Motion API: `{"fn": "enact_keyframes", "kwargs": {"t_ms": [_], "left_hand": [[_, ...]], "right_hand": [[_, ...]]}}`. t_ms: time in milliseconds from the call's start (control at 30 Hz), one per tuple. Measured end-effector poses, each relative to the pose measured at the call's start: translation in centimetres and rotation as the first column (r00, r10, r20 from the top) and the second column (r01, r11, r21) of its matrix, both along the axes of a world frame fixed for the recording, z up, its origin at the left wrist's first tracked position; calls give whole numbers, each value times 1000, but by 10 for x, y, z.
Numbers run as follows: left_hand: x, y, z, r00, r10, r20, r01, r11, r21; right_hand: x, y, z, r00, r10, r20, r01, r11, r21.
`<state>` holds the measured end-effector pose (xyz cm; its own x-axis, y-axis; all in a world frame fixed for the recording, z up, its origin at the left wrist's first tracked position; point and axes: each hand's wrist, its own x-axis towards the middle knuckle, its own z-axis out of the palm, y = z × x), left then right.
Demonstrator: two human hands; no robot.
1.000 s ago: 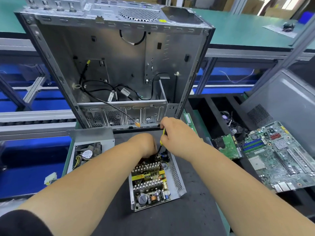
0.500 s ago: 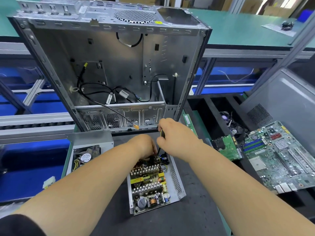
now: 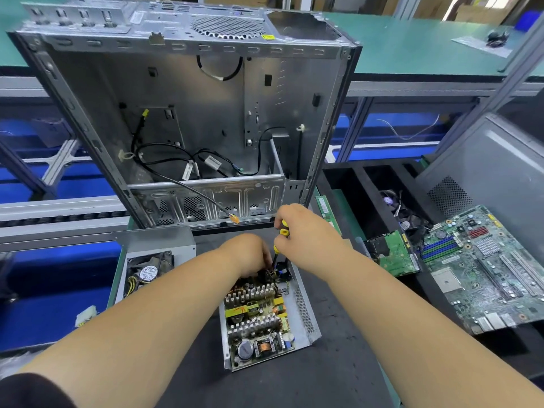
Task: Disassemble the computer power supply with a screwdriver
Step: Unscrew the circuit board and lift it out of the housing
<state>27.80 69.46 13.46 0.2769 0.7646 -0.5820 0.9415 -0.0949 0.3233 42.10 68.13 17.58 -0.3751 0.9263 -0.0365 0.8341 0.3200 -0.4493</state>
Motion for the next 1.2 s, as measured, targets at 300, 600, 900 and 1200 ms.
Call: {"fn": "enact_keyframes", "kwargs": {"t_ms": [300, 600, 900, 1200], "left_hand": [[1, 2, 5, 1000, -18, -7, 17, 999, -31], [-1, 5, -9, 992, 83, 94, -86, 996, 22], [2, 14, -19, 996, -82, -42, 87, 989, 122], [-3, 22, -34, 975, -221, 20, 214, 961, 176]], "right_hand": [[7, 0, 2, 996, -48, -70, 48, 999, -1], [6, 0, 0, 999, -16, -31, 16, 1000, -10], [8, -2, -5, 1000, 2, -22, -2, 1000, 21], [13, -4, -4, 999, -23, -34, 24, 999, 28]]}}
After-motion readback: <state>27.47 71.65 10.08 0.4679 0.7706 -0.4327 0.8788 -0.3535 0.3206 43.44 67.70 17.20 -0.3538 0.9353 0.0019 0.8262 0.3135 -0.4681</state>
